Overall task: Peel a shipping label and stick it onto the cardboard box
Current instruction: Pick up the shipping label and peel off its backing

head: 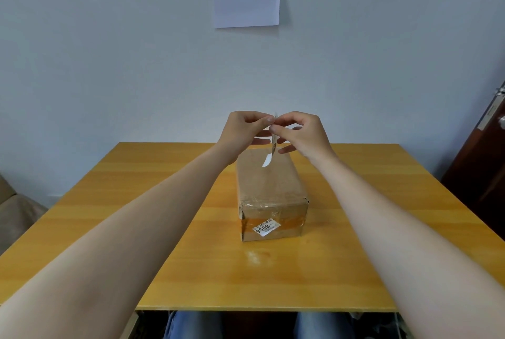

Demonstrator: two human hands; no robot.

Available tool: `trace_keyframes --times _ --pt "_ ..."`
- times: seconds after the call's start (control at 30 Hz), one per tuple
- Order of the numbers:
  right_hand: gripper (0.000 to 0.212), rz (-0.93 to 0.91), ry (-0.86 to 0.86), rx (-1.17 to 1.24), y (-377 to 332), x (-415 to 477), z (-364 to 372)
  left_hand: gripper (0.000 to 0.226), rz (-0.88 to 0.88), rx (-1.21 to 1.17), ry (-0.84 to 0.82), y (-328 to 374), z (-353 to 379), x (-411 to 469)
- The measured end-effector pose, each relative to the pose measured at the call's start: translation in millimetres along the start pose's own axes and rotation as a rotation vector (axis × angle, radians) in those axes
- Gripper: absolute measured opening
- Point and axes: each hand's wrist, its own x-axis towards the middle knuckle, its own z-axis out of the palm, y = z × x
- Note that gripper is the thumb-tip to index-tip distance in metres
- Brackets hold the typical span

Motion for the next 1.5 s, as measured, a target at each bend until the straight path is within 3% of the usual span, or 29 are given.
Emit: trace_keyframes --times 1.5 --pt "0.014 0.012 -0.009 -0.063 2.9 1.2 -1.9 0.02 -0.018 -0.032 0.016 -3.4 5.1 -0.7"
